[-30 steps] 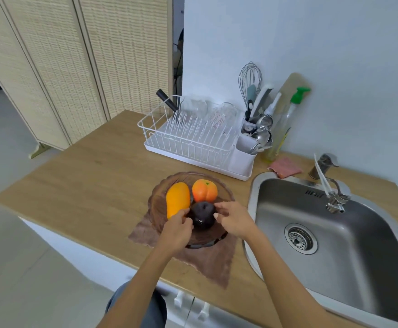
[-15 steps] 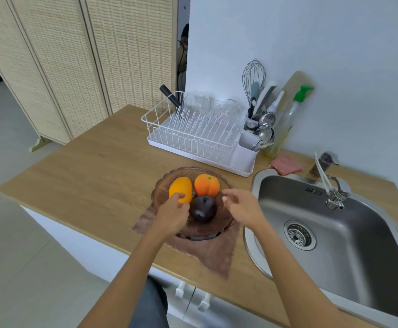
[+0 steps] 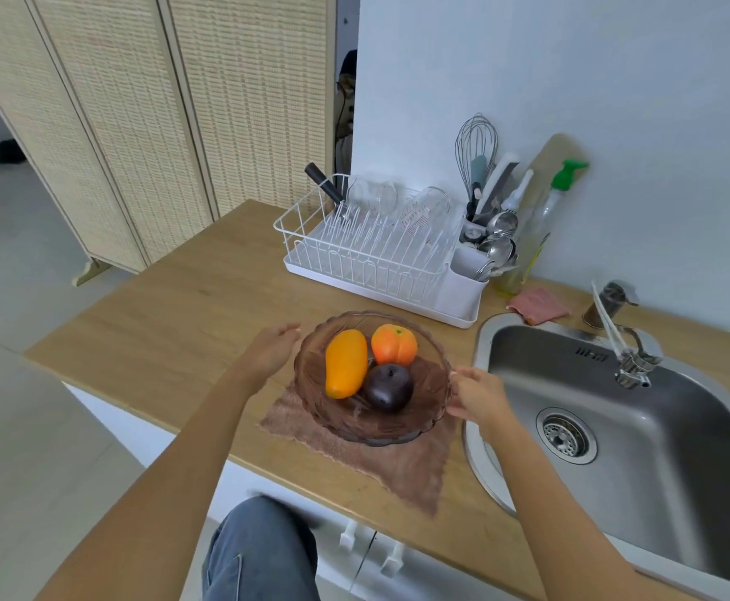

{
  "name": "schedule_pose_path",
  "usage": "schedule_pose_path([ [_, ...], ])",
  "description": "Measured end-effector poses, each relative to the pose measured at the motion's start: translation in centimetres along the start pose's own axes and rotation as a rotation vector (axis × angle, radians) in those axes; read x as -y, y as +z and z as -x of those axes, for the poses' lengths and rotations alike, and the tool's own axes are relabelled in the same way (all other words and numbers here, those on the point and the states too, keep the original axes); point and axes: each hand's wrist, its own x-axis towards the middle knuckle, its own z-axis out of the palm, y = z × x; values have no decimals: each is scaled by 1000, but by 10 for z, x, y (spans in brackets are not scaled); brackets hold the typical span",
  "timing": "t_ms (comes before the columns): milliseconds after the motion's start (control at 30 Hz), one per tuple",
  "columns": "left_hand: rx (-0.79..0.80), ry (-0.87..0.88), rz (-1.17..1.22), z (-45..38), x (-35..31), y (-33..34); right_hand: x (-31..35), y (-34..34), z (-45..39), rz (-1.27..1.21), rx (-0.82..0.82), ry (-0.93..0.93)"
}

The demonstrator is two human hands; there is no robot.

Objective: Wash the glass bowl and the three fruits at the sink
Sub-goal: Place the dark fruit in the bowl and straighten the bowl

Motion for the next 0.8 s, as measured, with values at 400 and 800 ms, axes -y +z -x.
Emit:
schedule_pose_path([
  [400, 183, -249, 223, -12, 5, 1, 4, -5, 2, -218, 319, 202],
  [800, 186, -209, 235, -20, 0, -13, 23, -6, 5, -215, 352, 87],
])
